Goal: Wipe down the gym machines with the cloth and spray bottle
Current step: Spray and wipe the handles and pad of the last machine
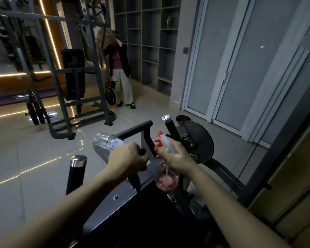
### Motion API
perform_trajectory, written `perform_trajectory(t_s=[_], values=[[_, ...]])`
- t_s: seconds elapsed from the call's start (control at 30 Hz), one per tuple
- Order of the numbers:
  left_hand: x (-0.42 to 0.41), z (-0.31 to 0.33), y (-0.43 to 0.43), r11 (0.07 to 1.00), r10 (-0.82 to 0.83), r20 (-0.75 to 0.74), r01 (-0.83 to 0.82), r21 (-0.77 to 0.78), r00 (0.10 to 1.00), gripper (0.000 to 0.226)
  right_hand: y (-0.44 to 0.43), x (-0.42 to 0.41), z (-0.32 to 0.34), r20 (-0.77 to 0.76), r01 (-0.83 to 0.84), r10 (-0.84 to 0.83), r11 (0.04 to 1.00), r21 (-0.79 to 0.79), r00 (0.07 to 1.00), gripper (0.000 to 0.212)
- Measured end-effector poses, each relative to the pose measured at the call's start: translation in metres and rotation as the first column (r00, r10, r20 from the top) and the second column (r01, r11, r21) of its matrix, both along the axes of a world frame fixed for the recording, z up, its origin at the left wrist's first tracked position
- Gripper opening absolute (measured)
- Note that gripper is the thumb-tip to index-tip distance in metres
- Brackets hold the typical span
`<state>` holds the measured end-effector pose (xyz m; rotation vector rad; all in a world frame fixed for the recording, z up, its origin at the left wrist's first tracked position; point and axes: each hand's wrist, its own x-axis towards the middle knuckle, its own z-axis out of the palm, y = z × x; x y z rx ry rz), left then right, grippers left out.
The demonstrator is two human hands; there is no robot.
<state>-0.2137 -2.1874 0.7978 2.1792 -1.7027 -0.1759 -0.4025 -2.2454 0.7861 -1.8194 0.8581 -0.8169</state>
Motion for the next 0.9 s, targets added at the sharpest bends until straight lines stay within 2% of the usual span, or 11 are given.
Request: perform_trajectory(t_s=[0.17, 0.33, 0.43, 0.47, 0.5, 0.63, 0.67, 0.73, 0.8, 0.83, 0.9], values=[[0.013, 0.071, 0.01, 0.982, 0.025, -0.277, -0.075, -0.173, 0.961, 0.022, 0.002, 0.036, -0.008, 0.082, -0.013, 0.015, 1.0, -0.015, 0.997, 0.053], [0.033, 0.098, 0.011, 0.956, 0.043, -0.352, -0.141, -0.258, 0.935, 0.04, 0.01, 0.07, -0.005, 0.129, 0.066, -0.054, 0.994, -0.091, 0.99, 0.053], [0.044, 0.102, 0.01, 0.949, 0.062, -0.423, -0.184, -0.254, 0.904, 0.04, 0.016, 0.095, -0.01, 0.078, 0.146, -0.128, 0.941, -0.306, 0.989, 0.031], [0.047, 0.103, 0.009, 0.943, 0.059, -0.47, -0.203, -0.263, 0.881, 0.042, 0.017, 0.101, -0.01, 0.047, 0.162, -0.155, 0.93, -0.33, 0.987, 0.028], [0.051, 0.103, 0.008, 0.937, 0.049, -0.528, -0.222, -0.269, 0.848, 0.042, 0.017, 0.107, -0.011, 0.018, 0.183, -0.193, 0.894, -0.409, 0.981, 0.032], [0.057, 0.11, 0.01, 0.934, -0.03, -0.776, -0.259, -0.247, 0.63, 0.028, 0.009, 0.116, -0.02, -0.21, 0.138, -0.276, 0.852, -0.504, 0.938, 0.035], [0.058, 0.113, 0.01, 0.936, -0.061, -0.816, -0.252, -0.247, 0.575, 0.029, 0.008, 0.116, -0.016, -0.245, 0.126, -0.277, 0.859, -0.495, 0.929, 0.046], [0.059, 0.118, 0.01, 0.943, -0.105, -0.868, -0.227, -0.242, 0.486, 0.03, 0.01, 0.108, -0.006, -0.298, 0.017, -0.113, 0.952, -0.305, 0.948, 0.086], [0.057, 0.124, 0.007, 0.961, -0.141, -0.907, -0.166, -0.222, 0.398, 0.033, 0.009, 0.09, 0.003, -0.343, -0.05, 0.012, 0.993, -0.103, 0.939, 0.104], [0.054, 0.127, 0.006, 0.967, -0.171, -0.924, -0.121, -0.223, 0.343, 0.034, 0.008, 0.077, 0.007, -0.371, -0.053, 0.027, 0.997, -0.061, 0.928, 0.099], [0.042, 0.132, 0.002, 0.964, -0.237, -0.941, -0.057, -0.258, 0.241, 0.029, 0.001, 0.048, 0.021, -0.304, 0.026, -0.061, 0.993, -0.118, 0.951, 0.06]])
